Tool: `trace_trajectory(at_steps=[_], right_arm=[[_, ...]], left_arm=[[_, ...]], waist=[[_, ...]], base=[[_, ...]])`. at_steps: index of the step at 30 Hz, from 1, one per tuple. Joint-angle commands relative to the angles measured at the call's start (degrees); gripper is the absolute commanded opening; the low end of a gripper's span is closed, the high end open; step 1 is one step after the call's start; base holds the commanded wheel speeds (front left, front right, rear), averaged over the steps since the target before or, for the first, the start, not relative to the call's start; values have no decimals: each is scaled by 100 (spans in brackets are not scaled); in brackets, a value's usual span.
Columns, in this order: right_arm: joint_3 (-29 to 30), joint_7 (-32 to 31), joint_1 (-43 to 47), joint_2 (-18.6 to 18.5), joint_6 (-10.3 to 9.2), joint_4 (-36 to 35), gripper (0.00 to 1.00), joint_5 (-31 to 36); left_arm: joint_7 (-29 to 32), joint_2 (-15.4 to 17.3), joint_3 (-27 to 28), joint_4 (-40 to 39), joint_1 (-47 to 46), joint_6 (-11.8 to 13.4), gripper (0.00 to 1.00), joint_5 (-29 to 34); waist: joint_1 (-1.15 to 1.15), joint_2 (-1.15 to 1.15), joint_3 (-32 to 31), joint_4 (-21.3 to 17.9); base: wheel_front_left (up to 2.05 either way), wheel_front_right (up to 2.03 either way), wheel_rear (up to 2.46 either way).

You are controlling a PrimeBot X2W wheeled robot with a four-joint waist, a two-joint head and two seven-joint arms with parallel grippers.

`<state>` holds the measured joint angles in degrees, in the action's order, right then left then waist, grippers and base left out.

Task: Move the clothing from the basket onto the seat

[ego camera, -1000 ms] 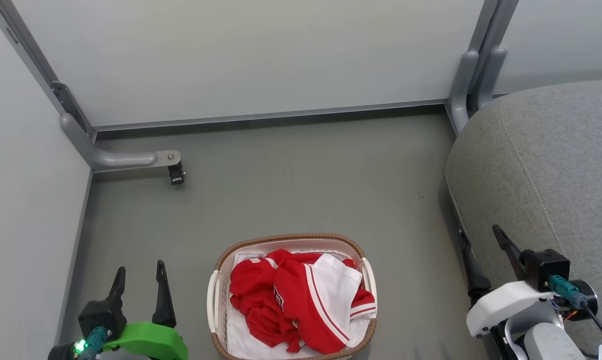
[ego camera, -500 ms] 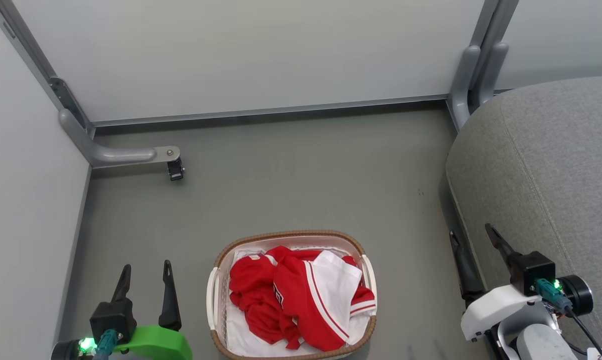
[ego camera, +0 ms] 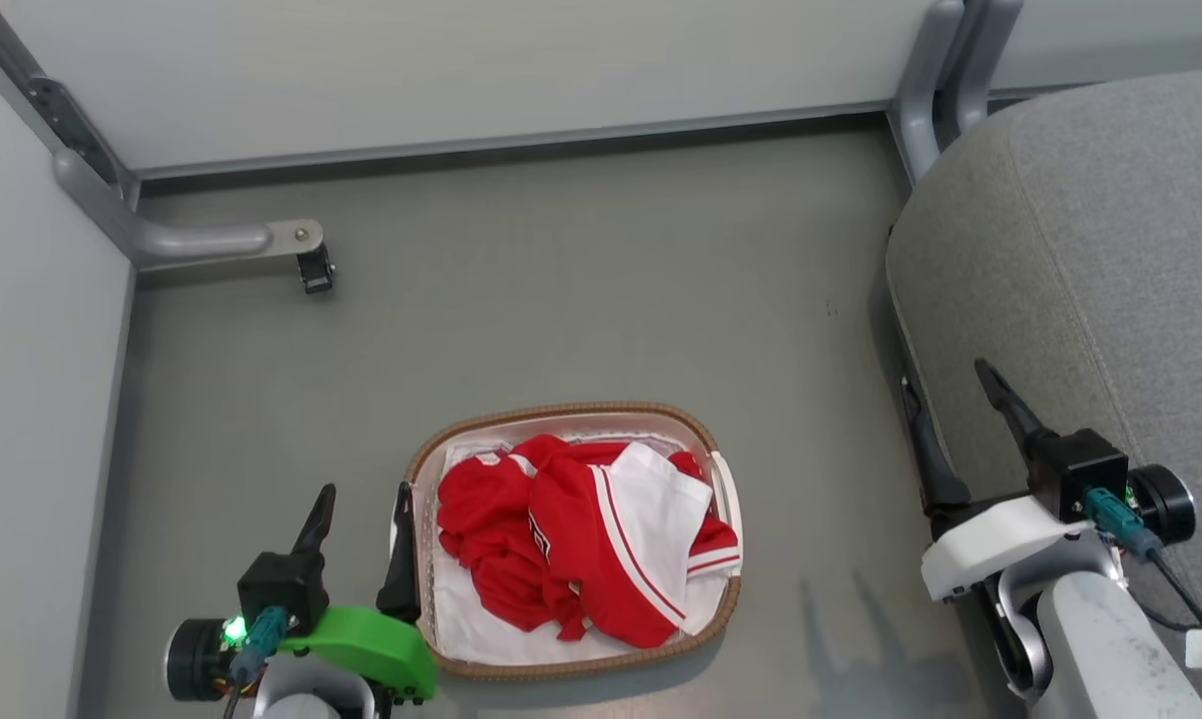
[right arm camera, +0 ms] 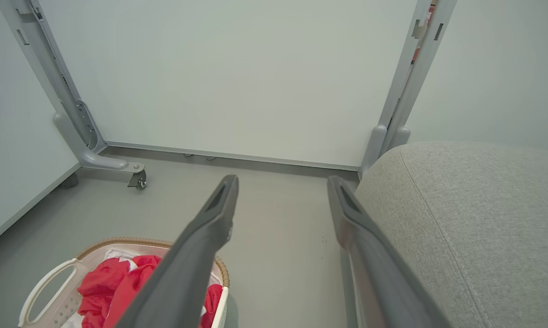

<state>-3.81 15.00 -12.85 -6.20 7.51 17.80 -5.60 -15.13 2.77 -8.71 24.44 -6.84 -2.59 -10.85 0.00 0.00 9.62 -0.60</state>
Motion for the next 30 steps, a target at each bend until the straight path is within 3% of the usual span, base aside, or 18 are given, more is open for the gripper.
trace_trajectory(at_steps=[1,13,30], right_arm=[[13,28,-157,-42,-4,-56,100,-51],[-101,26,-1184,-1,-5,-722,100,-484],[-369,20,-1709,265,-5,-1238,100,-755]], left_arm=[[-4,22,-65,50,-228,-46,100,-124],[-3,28,-746,1008,-1680,-261,100,-602],[-3,31,-1480,3438,-3209,-391,100,-1043]], waist=[[0,0,533,-205],[0,0,2248,-827],[0,0,3410,-1355]], base=[[0,0,0],[0,0,0],[0,0,0]])
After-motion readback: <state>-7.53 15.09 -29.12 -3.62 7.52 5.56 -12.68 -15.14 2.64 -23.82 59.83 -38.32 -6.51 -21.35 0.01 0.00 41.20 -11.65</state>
